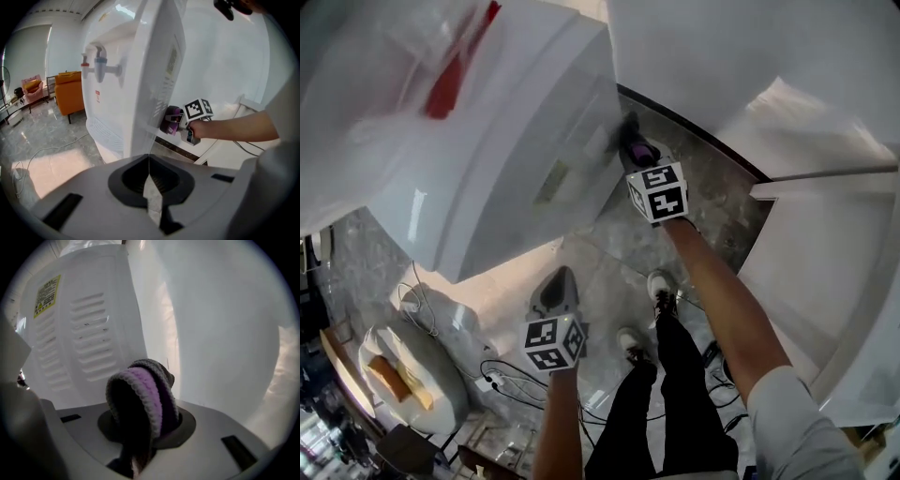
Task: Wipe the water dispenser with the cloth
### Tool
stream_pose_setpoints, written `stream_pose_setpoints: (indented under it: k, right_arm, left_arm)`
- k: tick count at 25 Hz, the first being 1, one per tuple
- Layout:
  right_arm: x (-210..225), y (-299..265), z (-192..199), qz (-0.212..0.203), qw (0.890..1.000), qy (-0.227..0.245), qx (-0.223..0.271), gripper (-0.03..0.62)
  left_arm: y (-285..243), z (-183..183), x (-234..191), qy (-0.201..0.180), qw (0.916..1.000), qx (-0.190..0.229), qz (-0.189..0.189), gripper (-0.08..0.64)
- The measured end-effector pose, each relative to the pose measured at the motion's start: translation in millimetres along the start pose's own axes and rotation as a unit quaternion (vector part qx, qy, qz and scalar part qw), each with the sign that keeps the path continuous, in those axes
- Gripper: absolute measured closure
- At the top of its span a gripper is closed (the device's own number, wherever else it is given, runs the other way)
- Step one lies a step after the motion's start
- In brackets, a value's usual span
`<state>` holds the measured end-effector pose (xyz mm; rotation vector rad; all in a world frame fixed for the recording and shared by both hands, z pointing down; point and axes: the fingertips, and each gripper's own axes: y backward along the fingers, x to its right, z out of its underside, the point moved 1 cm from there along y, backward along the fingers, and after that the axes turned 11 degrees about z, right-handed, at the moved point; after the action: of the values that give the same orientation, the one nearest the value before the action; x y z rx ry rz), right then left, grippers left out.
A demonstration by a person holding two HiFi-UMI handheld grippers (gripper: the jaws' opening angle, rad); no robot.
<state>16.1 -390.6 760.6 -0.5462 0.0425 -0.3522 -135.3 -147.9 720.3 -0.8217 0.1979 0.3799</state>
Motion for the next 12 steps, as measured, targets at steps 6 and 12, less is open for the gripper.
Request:
stream_pose_setpoints:
  k: [6, 12]
  right_arm:
    - [-26, 2, 3, -0.012, 0.999, 0.026, 0.033, 0.512]
    - [-81, 31, 28, -0.064, 0.991, 0.075, 0.085, 0.512]
  left_arm:
    - [-35, 17, 0, 0.027, 0.9995, 0.018, 0.006, 0.545]
    - [-45, 57, -17, 0.027, 0.9996, 0.009, -0.005, 0.545]
